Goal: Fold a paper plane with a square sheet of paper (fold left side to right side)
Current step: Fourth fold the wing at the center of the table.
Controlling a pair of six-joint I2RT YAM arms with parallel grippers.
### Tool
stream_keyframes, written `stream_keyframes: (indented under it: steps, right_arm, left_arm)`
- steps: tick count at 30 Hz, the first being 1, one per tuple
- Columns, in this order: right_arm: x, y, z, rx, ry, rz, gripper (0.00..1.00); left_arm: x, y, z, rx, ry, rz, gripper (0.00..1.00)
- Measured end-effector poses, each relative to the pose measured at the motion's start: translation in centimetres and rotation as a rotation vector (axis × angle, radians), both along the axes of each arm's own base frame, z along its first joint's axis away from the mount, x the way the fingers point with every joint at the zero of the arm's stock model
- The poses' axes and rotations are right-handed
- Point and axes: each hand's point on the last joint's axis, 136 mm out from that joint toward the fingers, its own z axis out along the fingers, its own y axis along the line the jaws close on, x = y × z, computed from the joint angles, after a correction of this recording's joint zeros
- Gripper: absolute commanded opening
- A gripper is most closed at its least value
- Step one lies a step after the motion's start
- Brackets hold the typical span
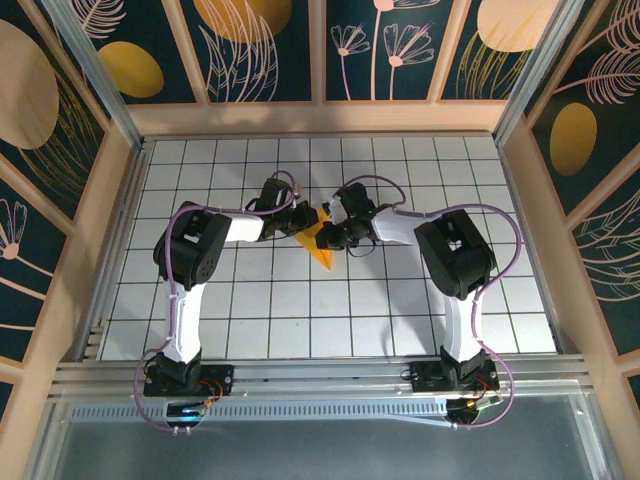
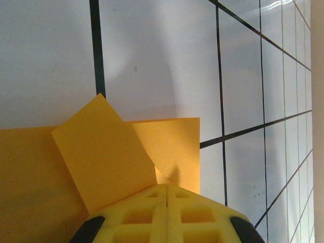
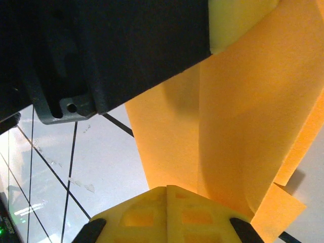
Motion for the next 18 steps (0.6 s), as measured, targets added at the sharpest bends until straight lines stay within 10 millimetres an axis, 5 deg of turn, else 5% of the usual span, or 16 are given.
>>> stream_keyframes:
  steps: [18]
  right_arm:
    - [-0.09, 0.63, -0.85, -0.006, 0.020, -0.004, 0.00]
  left_arm:
    - [0.00, 0.00, 0.00, 0.000, 0.001, 0.000, 0.02]
